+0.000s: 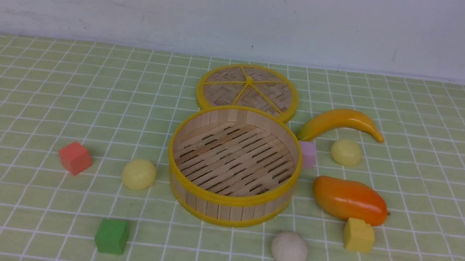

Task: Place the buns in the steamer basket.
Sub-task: Use the left arm to grab a steamed stuffed bun

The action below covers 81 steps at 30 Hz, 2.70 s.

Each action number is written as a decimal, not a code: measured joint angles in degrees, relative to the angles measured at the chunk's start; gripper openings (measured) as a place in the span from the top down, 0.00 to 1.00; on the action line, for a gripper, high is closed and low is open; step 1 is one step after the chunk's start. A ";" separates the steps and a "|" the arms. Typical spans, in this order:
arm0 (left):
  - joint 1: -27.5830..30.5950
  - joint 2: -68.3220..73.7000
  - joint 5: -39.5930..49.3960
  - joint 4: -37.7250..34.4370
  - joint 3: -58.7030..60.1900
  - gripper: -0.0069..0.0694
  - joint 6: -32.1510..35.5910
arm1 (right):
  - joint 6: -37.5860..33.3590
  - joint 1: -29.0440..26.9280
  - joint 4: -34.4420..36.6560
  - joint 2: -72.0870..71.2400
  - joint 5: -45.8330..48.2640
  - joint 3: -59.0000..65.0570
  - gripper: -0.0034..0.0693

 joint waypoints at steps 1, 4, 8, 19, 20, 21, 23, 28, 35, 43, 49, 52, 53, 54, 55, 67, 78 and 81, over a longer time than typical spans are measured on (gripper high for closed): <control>0.00 0.00 0.00 0.00 0.00 0.60 0.00 | 0.00 0.00 0.00 0.00 0.00 0.00 0.62; 0.00 0.00 0.00 0.00 0.00 0.60 0.00 | 0.00 0.00 0.00 0.00 0.00 0.00 0.62; 0.00 0.00 0.00 0.00 0.00 0.60 0.00 | 0.00 0.00 0.00 0.00 0.00 0.00 0.62; 0.00 0.00 -0.05 0.00 0.00 0.60 0.00 | 0.00 0.00 0.00 0.00 0.00 0.00 0.62; 0.00 0.00 -0.05 0.00 0.00 0.60 0.00 | 0.00 0.00 0.00 0.00 0.00 0.00 0.62; 0.00 0.00 -0.05 0.00 0.00 0.60 0.00 | 0.00 0.00 0.00 0.00 0.00 0.00 0.62; 0.00 0.00 -0.05 0.74 0.00 0.60 0.06 | 0.00 0.00 0.00 0.00 0.00 0.00 0.62; 0.00 0.00 -2.33 3.59 0.00 0.60 0.19 | 0.00 0.00 -0.50 0.00 0.00 0.00 0.62; 0.00 0.00 -13.00 3.14 0.00 0.60 0.07 | 0.00 0.00 -1.19 0.00 0.05 0.00 0.62; 0.00 0.00 -31.85 -1.44 0.00 0.60 -2.57 | 0.00 0.00 -1.35 0.00 0.05 0.00 0.62; 0.00 0.00 -35.25 -1.85 -4.55 0.60 -2.96 | 0.00 0.00 -1.35 0.00 0.05 0.00 0.62; 0.00 1.40 -32.61 -1.96 -12.68 0.60 -2.96 | 0.00 0.00 -1.35 0.00 0.05 0.00 0.62; 0.00 2.31 -31.58 -2.05 -14.44 0.60 -2.96 | 0.00 0.00 -1.35 0.00 0.05 0.00 0.62; 0.00 4.98 -28.08 -2.45 -18.83 0.60 -3.22 | 0.00 0.00 -1.35 0.00 0.05 0.00 0.62; 0.00 6.38 -26.76 -2.56 -20.11 0.60 -3.30 | 0.00 0.00 -1.35 0.00 0.05 0.00 0.62; 0.00 39.29 1.38 -2.89 -43.84 0.60 -2.92 | 0.00 0.00 -1.35 0.00 0.12 0.00 0.62; 0.00 65.75 6.42 -6.09 -53.42 0.60 -0.12 | 0.00 0.00 -1.46 0.00 0.12 0.00 0.62; 0.00 72.21 13.11 -7.22 -59.29 0.60 4.19 | 0.00 0.00 -1.46 0.00 0.12 0.00 0.62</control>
